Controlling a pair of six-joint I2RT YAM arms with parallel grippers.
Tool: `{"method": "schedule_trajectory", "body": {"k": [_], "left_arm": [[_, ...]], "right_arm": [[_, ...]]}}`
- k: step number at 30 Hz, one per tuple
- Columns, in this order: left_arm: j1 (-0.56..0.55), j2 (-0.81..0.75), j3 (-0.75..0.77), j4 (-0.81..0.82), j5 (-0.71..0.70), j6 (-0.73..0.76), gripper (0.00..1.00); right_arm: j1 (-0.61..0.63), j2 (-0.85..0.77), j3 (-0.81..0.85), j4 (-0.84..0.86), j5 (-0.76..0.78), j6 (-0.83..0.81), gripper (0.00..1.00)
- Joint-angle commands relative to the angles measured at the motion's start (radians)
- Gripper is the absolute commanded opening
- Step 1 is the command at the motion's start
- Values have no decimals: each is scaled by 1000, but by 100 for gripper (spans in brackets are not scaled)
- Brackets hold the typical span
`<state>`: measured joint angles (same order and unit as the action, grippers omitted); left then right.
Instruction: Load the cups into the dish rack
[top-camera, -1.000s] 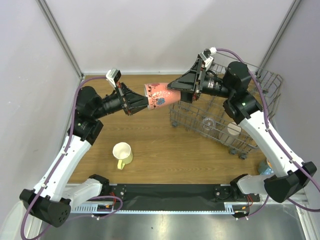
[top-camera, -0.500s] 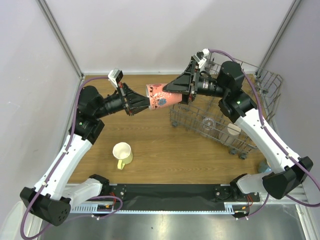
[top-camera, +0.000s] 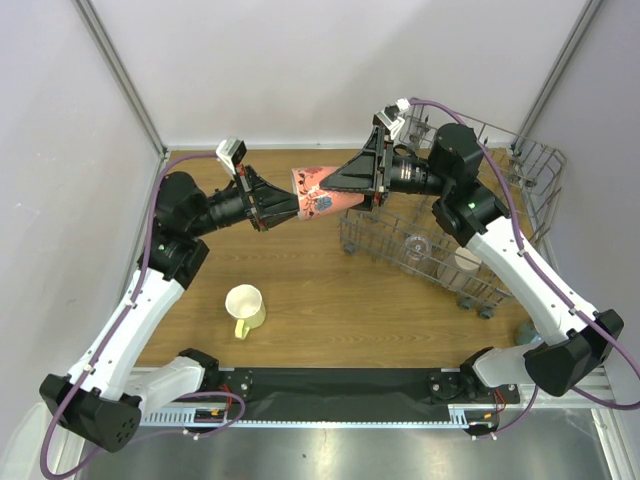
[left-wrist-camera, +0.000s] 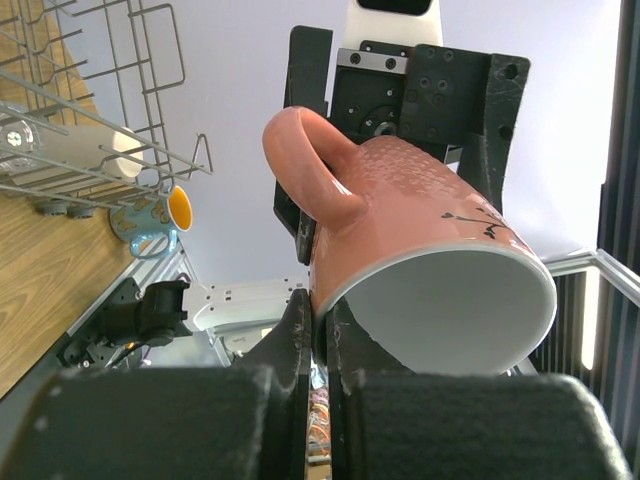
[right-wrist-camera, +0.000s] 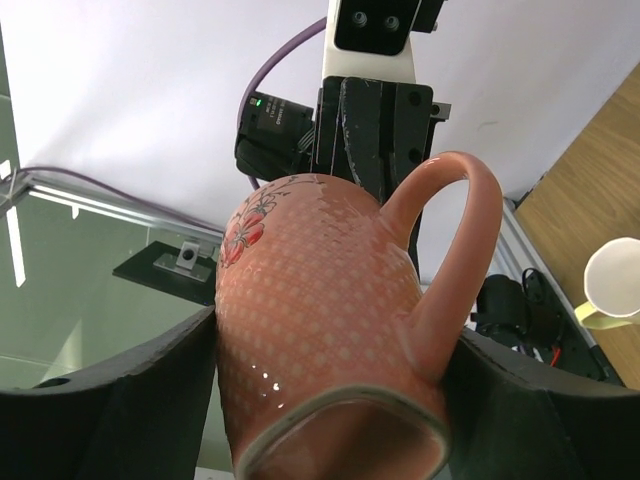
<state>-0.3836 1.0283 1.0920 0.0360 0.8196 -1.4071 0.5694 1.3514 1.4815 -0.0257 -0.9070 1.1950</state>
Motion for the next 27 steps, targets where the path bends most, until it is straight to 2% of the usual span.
{"method": "schedule_trajectory", "body": {"k": [1,2,4,5,7,9,10,11,12,15,21,27], "left_arm": [[-8,-17,11,61,29,-87,0],[-9,-19,9,58,29,-86,0],[-11,-16,6,61,32,-85,0],[-11,-14,5,61,33,-84,0],[-11,-17,-1,61,33,-87,3],[-11,-17,-15,61,36,-92,23],[-11,-23,-21,58,35,-93,42],[-12,-25,-33,64,35,-96,49],[-12,-28,-38,65,36,-101,64],[-9,-33,-52,53,38,-99,79],[31,-62,-56,-85,46,-49,91],[91,-112,-116,-134,58,-56,92]], "right_arm": [[9,-3,31,66,-21,-11,72],[9,-1,31,69,-20,-8,51],[9,3,31,75,-18,-3,23],[9,5,34,75,-15,-2,1],[7,3,33,72,-12,-6,0],[7,-1,37,57,-3,-24,0],[7,-3,39,43,2,-35,0],[1,-8,43,30,8,-60,0],[-6,-8,51,-29,19,-70,0],[-39,-20,56,-113,36,-118,0],[-132,-50,59,-236,72,-179,0],[-221,-60,97,-396,103,-273,0]]}}
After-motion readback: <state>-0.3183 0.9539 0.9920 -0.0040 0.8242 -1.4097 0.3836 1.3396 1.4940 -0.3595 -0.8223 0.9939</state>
